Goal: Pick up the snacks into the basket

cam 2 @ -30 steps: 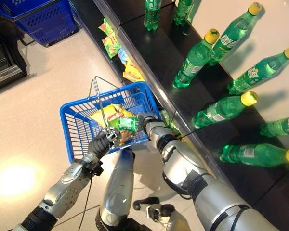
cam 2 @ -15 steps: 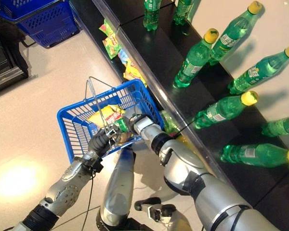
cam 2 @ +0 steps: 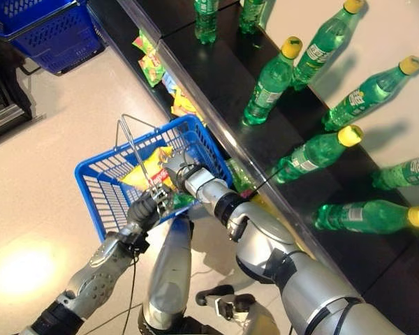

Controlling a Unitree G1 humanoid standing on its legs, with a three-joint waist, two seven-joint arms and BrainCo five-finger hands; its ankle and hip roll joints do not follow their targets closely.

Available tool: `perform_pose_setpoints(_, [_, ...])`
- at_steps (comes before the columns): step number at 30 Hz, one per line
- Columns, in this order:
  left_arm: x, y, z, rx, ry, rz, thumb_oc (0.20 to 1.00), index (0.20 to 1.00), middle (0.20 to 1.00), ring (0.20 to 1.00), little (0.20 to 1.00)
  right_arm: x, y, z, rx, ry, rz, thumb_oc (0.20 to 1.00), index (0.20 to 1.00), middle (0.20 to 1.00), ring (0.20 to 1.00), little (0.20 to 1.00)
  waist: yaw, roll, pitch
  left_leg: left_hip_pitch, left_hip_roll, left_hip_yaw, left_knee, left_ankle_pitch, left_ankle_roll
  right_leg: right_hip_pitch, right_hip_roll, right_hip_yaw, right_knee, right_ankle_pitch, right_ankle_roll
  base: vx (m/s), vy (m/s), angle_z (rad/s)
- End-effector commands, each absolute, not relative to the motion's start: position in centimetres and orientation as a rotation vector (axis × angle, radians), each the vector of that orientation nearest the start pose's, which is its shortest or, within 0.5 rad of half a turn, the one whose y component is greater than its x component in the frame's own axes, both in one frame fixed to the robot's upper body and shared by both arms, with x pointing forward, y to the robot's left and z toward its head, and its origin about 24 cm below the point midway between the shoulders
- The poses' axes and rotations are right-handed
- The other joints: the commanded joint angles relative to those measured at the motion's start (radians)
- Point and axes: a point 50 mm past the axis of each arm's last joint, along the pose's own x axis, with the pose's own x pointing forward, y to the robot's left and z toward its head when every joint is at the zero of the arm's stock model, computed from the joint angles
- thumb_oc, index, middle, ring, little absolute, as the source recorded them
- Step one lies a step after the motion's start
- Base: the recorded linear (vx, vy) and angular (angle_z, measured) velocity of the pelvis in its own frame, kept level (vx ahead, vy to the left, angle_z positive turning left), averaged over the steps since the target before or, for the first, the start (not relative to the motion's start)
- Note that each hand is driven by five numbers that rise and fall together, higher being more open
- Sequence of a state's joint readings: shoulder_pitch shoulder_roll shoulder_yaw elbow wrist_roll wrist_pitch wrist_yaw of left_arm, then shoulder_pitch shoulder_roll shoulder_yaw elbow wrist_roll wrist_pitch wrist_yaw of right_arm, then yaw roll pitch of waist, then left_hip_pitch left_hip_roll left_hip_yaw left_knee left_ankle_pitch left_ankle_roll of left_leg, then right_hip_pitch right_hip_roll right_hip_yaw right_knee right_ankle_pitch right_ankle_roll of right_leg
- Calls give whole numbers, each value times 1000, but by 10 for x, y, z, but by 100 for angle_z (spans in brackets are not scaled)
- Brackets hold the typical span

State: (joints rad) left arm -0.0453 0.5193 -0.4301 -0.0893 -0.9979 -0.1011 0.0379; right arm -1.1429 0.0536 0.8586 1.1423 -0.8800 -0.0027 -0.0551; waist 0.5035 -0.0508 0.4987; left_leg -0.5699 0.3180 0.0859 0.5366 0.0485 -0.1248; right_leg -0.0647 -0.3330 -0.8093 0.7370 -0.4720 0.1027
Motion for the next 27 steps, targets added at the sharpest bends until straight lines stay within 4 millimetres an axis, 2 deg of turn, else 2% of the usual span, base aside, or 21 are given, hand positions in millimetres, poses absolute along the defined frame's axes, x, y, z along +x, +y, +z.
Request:
perform_pose_setpoints(1, [231,111,135,-598,-269,-615,200,200,200,200,200,369,53,142,-1628,-503,554,1000,1000,1000,1000,1000,7,38,5,4,20,57,125,-134,59,-115,-40,41,-45,250,32,0,0,0])
perform_pose_setpoints(9, [235,119,135,-565,-295,-556,200,200,200,200,200,370,43,129,-1352,-363,546,1000,1000,1000,1000,1000,-12,47,-8,30,25,75,119,-134,59,-108,-52,54,-39,254,33,-6,11,-4])
perform_pose_setpoints(11, [236,125,133,-549,-303,-509,200,200,200,200,200,368,41,122,-1223,-317,557,1000,1000,1000,1000,1000,-22,48,-15,42,27,83,113,-133,58,-103,-55,60,-43,256,34,-7,34,-14])
perform_pose_setpoints(12, [238,133,130,-536,-309,-456,200,200,200,200,200,366,36,116,-1097,-277,552,1000,1000,1000,1000,1000,-34,47,-20,52,28,90,109,-133,59,-100,-58,66,-44,258,35,-5,57,-17])
perform_pose_setpoints(14, [239,144,121,-509,-291,-377,200,200,200,200,200,366,28,110,-957,-225,540,1000,1000,1000,1000,1000,-43,48,-31,67,27,100,104,-134,59,-93,-65,71,-49,261,37,-1,44,-16])
perform_pose_setpoints(17, [240,160,105,-495,-252,-260,200,200,200,200,200,364,16,103,-786,-194,516,1000,1000,1000,1000,1000,-61,43,-44,89,28,114,100,-135,60,-85,-74,84,-53,266,40,9,39,-19])
perform_pose_setpoints(18, [239,160,104,-496,-250,-259,200,200,200,200,200,363,15,102,-786,-191,518,1000,1000,1000,1000,1000,-61,44,-45,91,28,115,99,-135,60,-84,-74,85,-53,266,41,8,50,-21])
perform_pose_setpoints(21, [238,183,77,-452,-168,-109,200,200,200,200,200,342,-1,75,-581,-141,568,1000,1000,1000,1000,1000,-109,28,-61,135,31,141,84,-136,59,-69,-79,111,-68,278,47,14,54,-21])
perform_pose_setpoints(22, [238,183,76,-455,-165,-108,200,200,200,200,200,341,-2,74,-581,-137,570,1000,1000,1000,1000,1000,-110,29,-63,139,30,144,81,-136,59,-69,-80,112,-69,279,47,43,66,-29])
perform_pose_setpoints(23, [236,194,61,-431,-121,-41,200,200,200,200,200,328,-14,50,-510,-61,590,1000,1000,1000,1000,1000,-134,24,-78,169,29,156,60,-134,58,-56,-82,118,-87,289,53,30,46,-33])
perform_pose_setpoints(24, [235,193,60,-433,-118,-40,200,200,200,200,200,327,-14,48,-511,-57,592,1000,1000,1000,1000,1000,-135,25,-80,173,28,159,56,-133,58,-53,-82,119,-89,291,54,75,77,-30])
perform_pose_setpoints(25, [232,204,48,-413,-79,16,200,200,200,200,200,316,-25,32,-478,-15,608,1000,1000,1000,1000,1000,-157,20,-97,201,25,171,35,-130,58,-41,-84,126,-110,305,60,56,42,-21])
perform_pose_setpoints(27, [231,206,42,-422,-61,31,200,200,200,200,200,311,-29,24,-455,17,617,1000,1000,1000,1000,1000,-168,20,-105,218,20,176,18,-125,58,-34,-87,127,-120,312,63,46,38,-23])
